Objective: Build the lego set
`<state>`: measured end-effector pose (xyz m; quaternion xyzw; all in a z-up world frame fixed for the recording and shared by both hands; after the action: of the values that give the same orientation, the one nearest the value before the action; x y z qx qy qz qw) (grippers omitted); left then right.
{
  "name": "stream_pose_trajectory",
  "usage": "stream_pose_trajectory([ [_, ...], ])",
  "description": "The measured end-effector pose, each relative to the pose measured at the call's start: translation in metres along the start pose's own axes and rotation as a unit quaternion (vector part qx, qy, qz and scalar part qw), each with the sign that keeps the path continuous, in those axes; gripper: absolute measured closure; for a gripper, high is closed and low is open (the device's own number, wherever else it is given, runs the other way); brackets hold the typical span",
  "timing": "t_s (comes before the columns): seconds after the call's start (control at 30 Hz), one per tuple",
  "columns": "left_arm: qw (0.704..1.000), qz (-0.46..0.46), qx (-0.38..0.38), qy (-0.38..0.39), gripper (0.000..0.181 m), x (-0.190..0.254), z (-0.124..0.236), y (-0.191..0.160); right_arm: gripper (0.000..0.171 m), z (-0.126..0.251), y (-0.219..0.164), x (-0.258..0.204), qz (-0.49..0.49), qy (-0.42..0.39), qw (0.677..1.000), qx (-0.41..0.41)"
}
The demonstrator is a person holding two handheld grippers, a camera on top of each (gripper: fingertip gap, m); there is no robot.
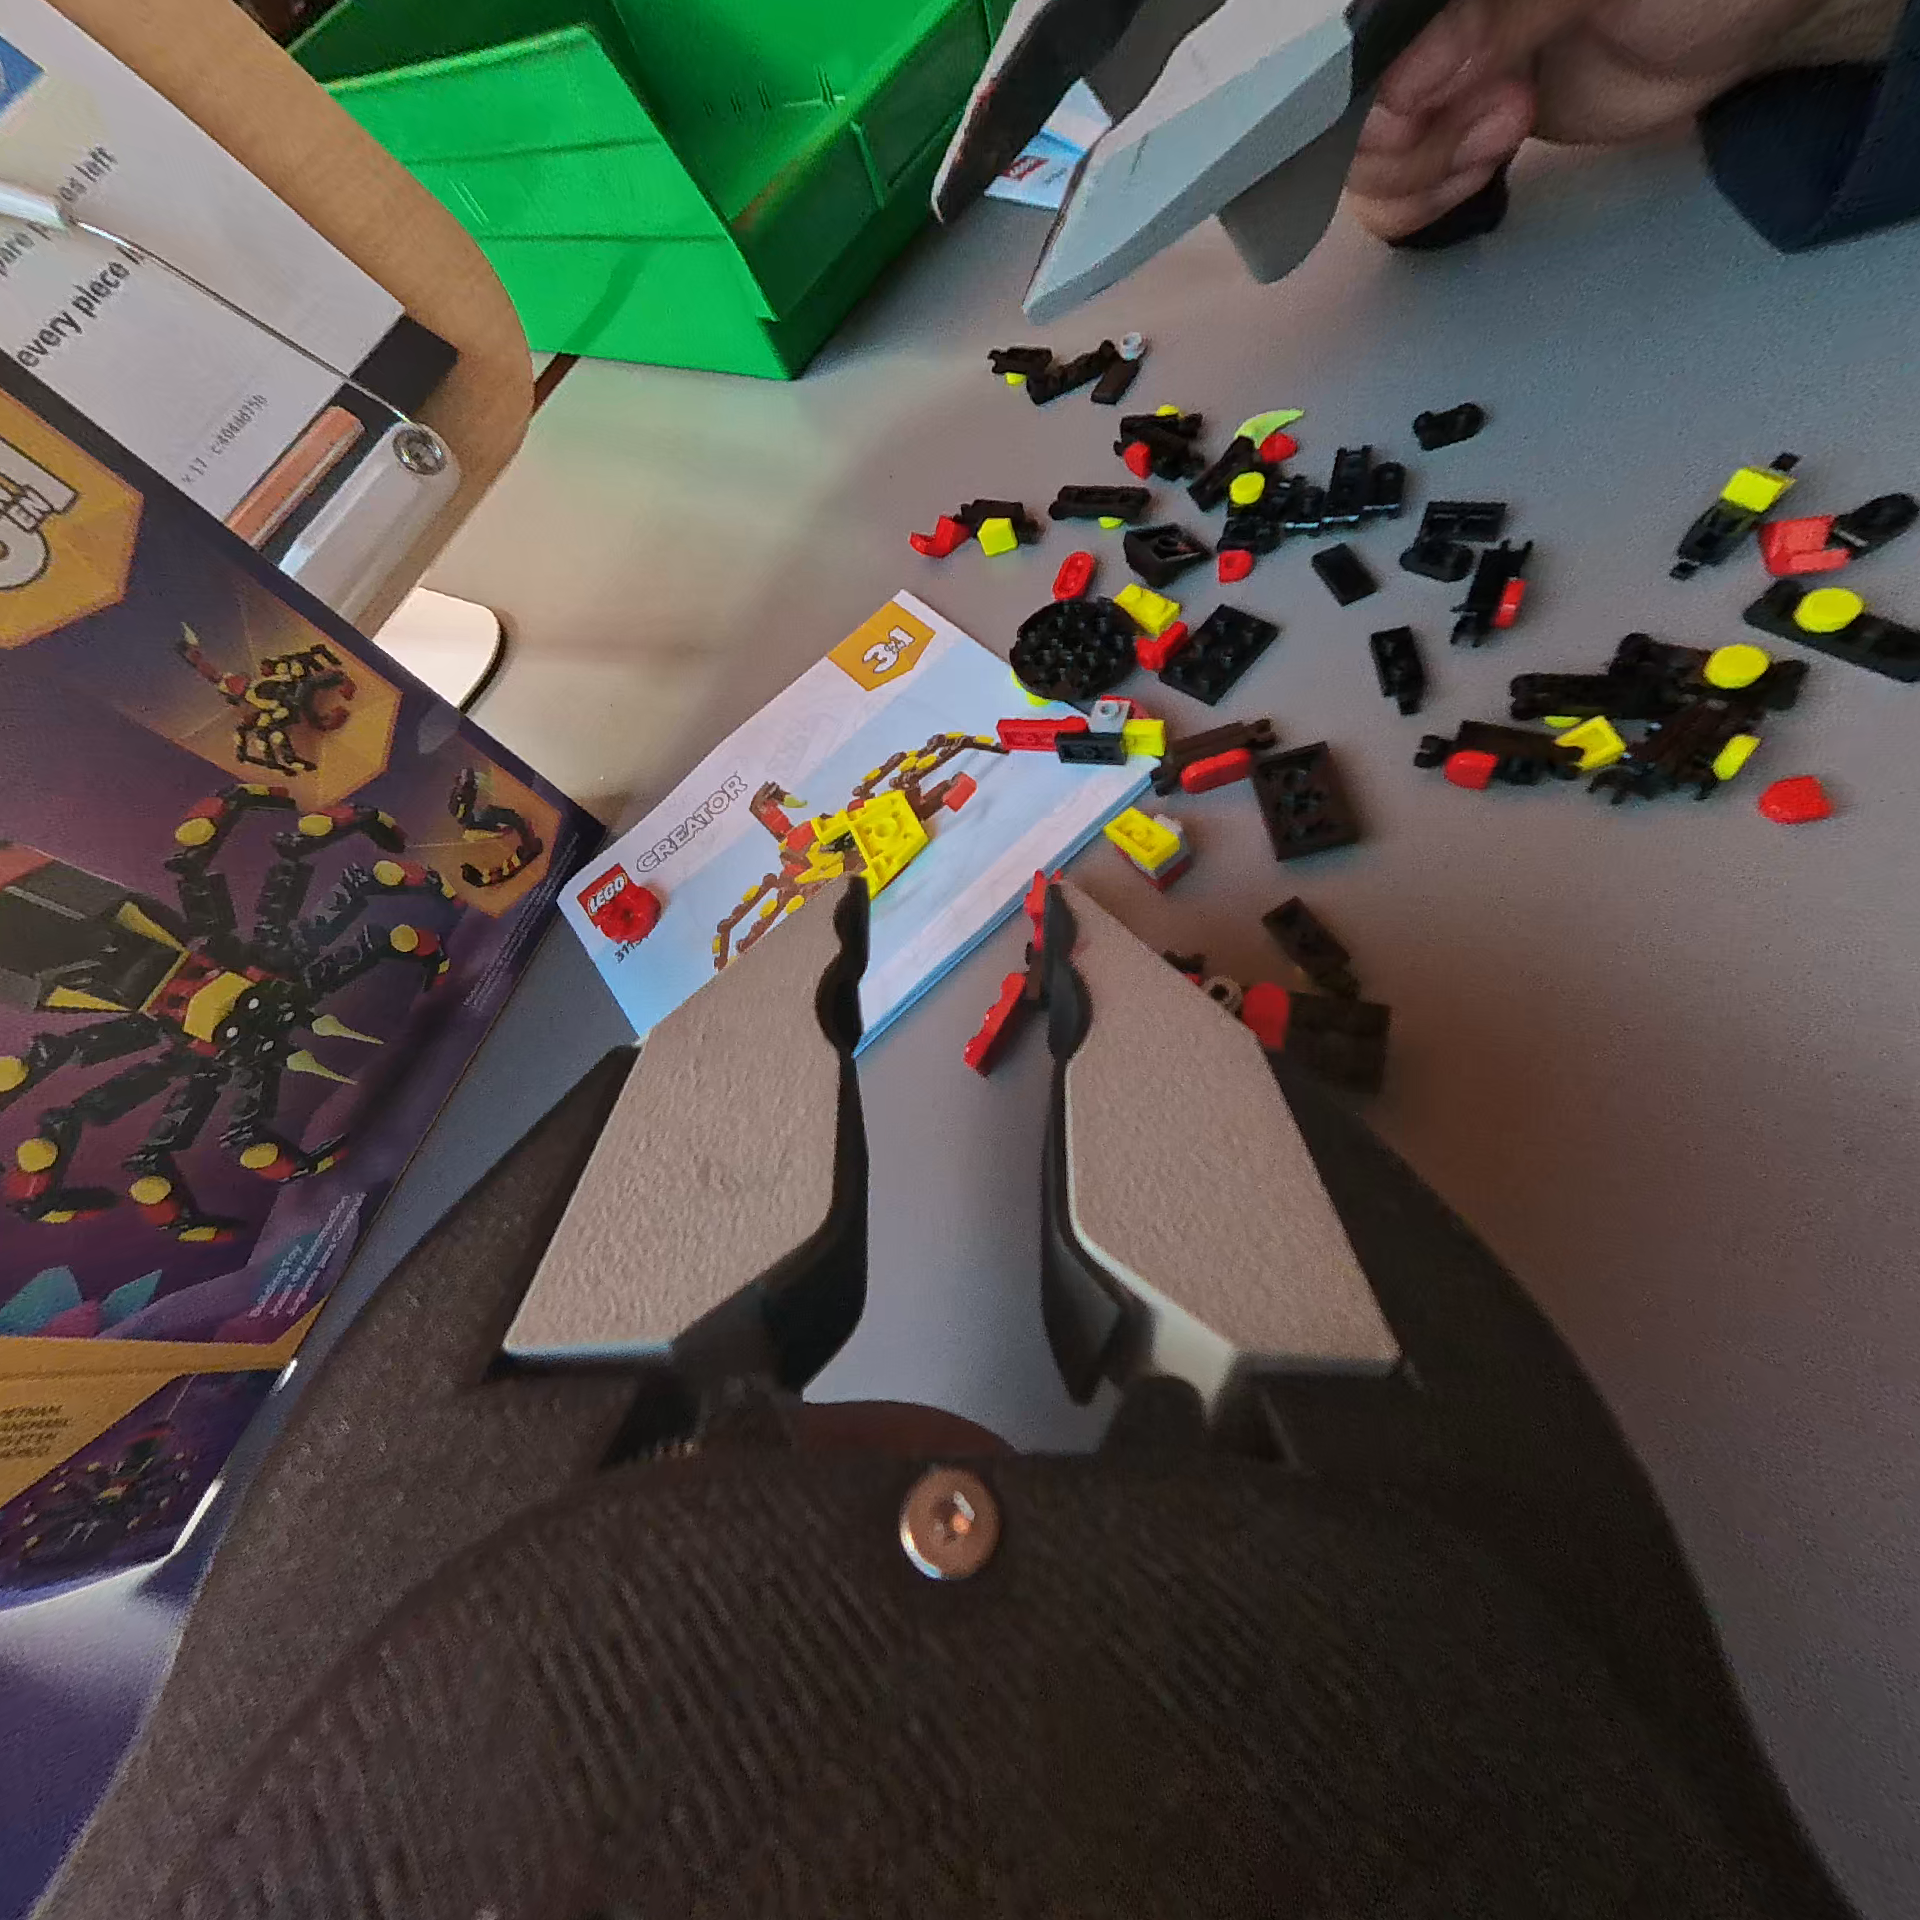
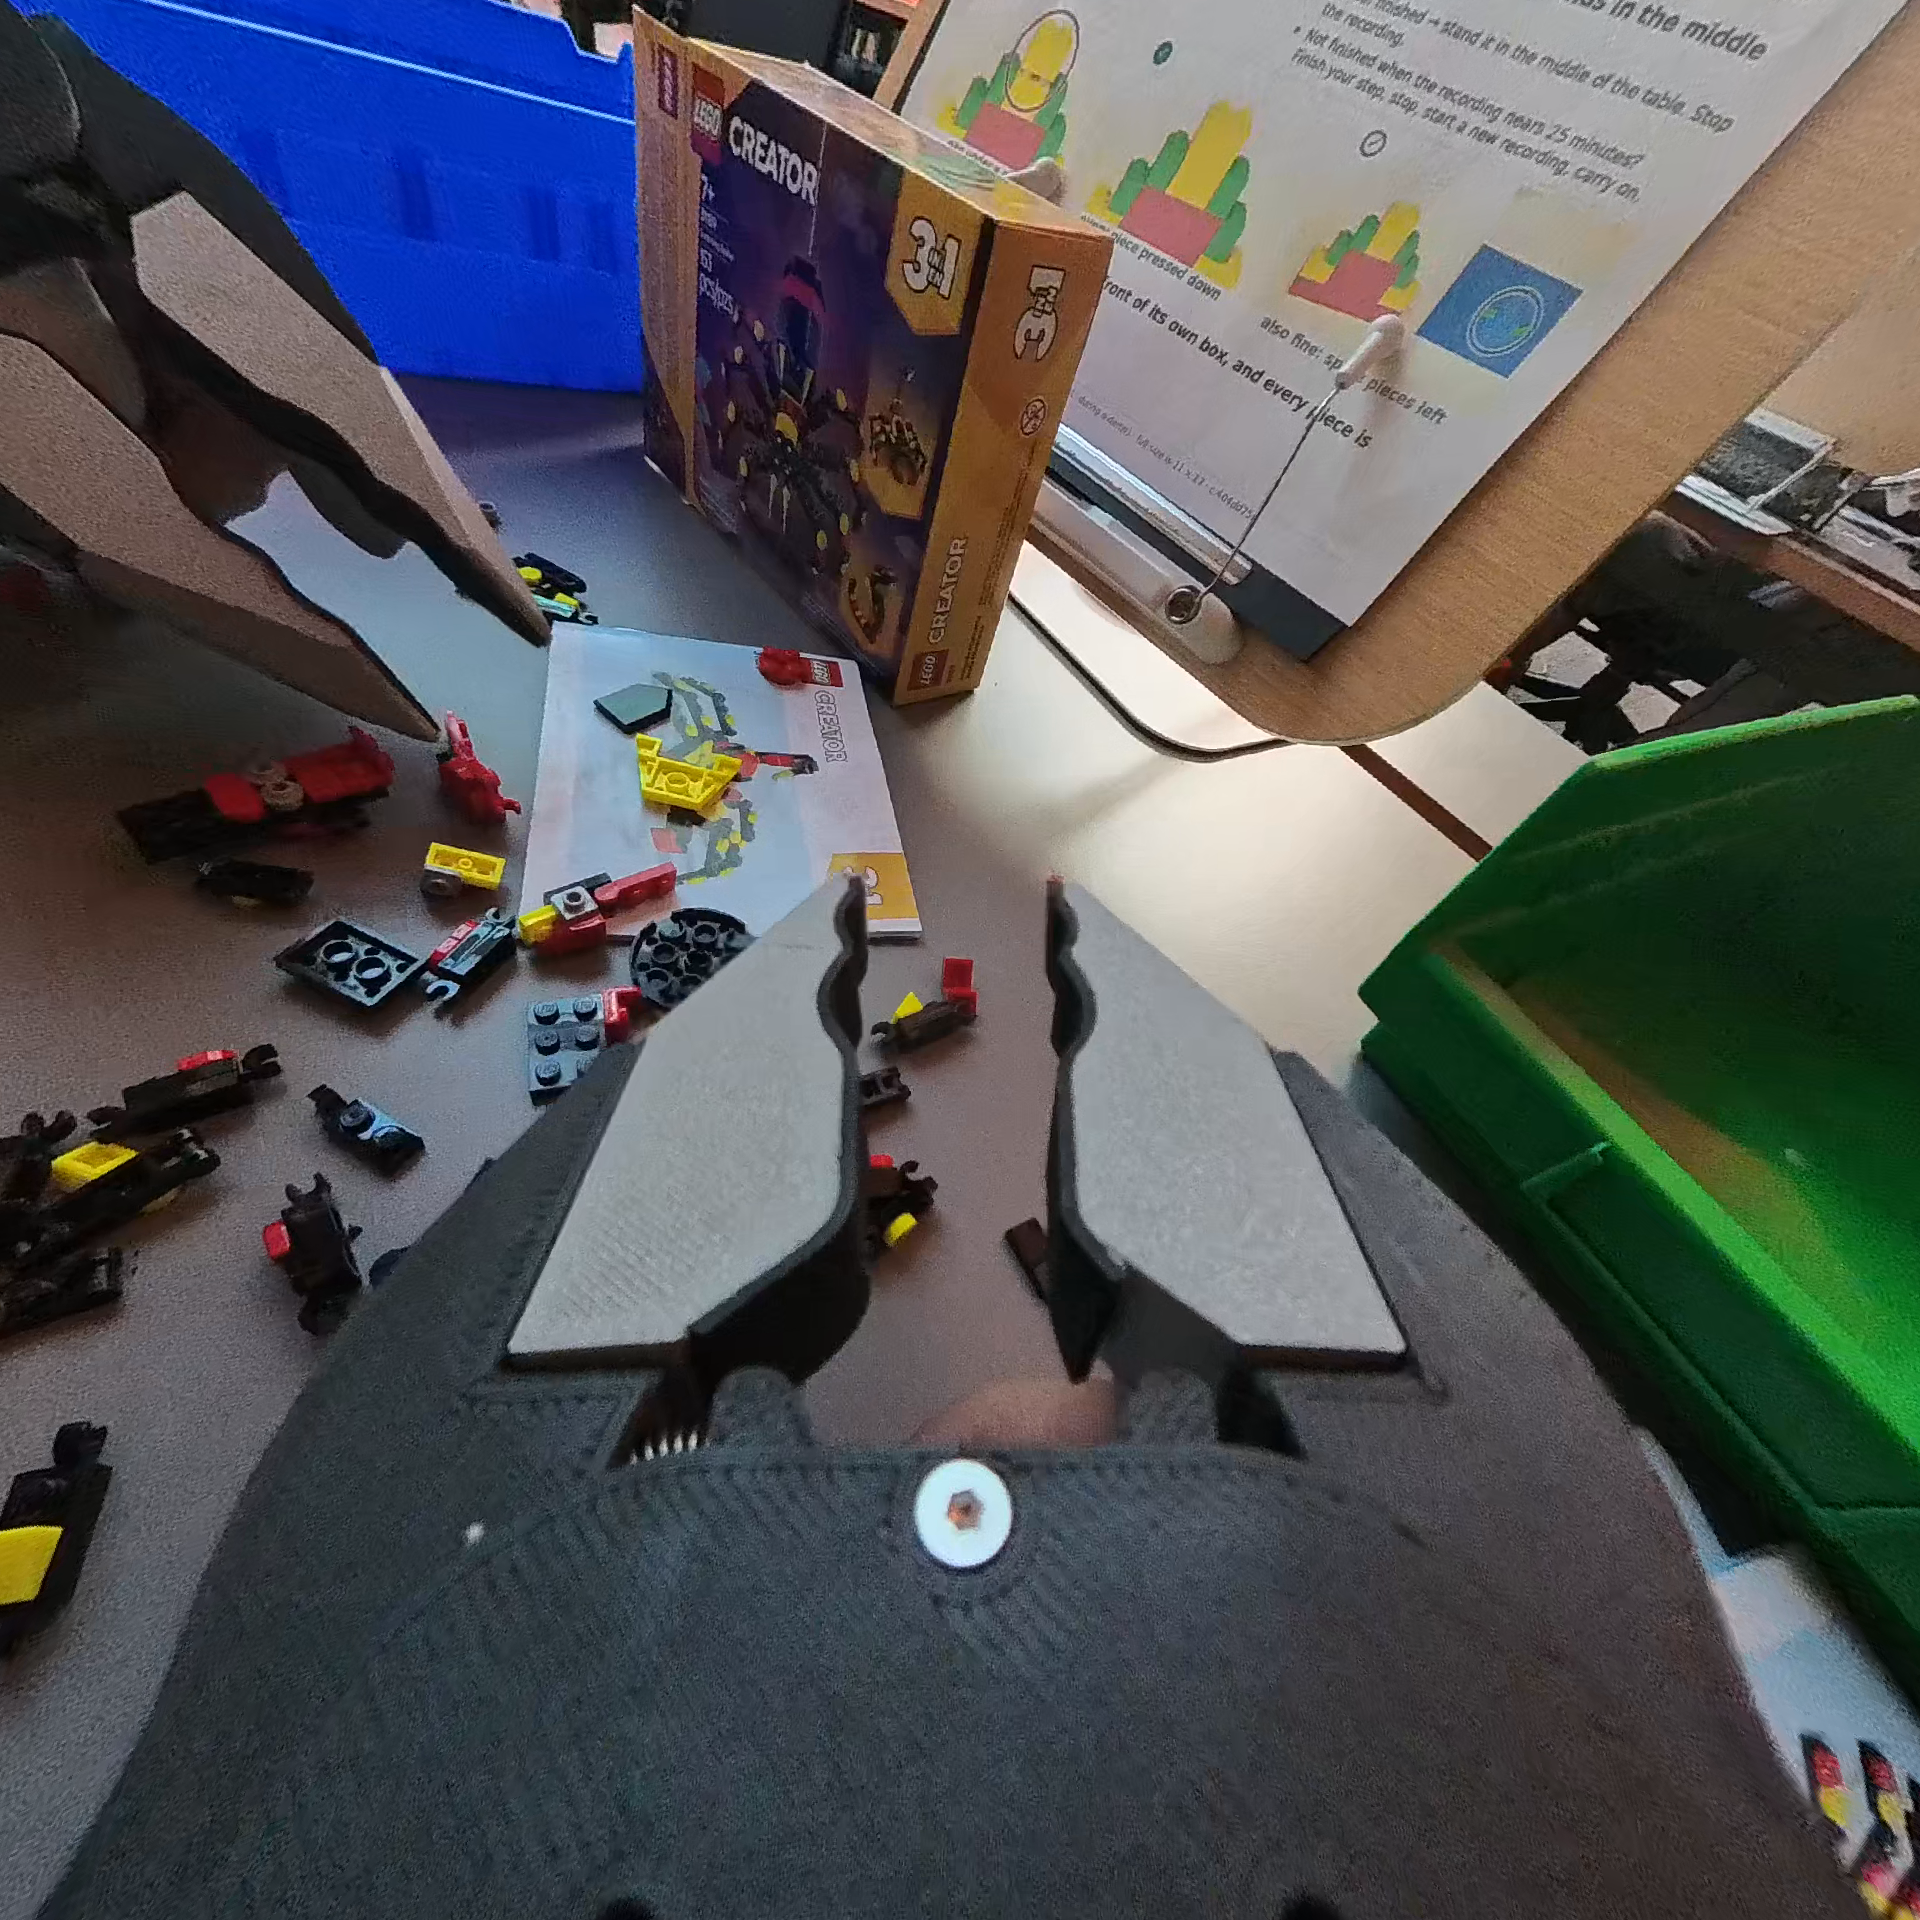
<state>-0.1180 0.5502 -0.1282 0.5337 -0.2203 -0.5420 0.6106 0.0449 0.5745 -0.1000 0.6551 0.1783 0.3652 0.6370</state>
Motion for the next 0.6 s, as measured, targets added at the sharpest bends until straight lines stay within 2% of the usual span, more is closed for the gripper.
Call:
stream_pose_trajectory([
  [0.03, 1.0, 0.0, 0.005, 0.002, 0.152, 0.0, 0.0, 0.002, 0.141, 0.001, 0.0, 0.001, 0.004, -0.006, 1.0, 0.001],
  [0.3, 1.0, -0.014, 0.012, 0.004, 0.153, 0.003, 0.0, 0.004, 0.146, 0.001, -0.002, 0.011, 0.036, -0.075, 0.996, -0.013],
  [0.37, 1.0, -0.011, 0.017, 0.004, 0.153, 0.004, 0.001, 0.005, 0.143, 0.005, -0.003, 0.027, 0.019, -0.134, 0.991, -0.019],
  [0.5, 0.999, 0.004, 0.034, 0.019, 0.155, -0.002, 0.003, 0.009, 0.143, 0.009, -0.004, 0.039, -0.031, -0.155, 0.987, -0.008],
  [0.6, 0.999, 0.004, 0.045, 0.03, 0.156, -0.004, 0.004, 0.012, 0.148, 0.011, 0.006, 0.047, -0.047, -0.177, 0.982, 0.042],
])
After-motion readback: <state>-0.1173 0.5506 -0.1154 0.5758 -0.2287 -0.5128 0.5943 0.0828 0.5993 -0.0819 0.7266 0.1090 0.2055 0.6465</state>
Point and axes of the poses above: each gripper's, where its closed fingertips meet, z back along the fingers, y out of its top, x = y × z across the jaws, the point moved 3 cm from there along z, back along the fingers, and after that the axes turned 12 degrees about x, right-handed, at the moved point
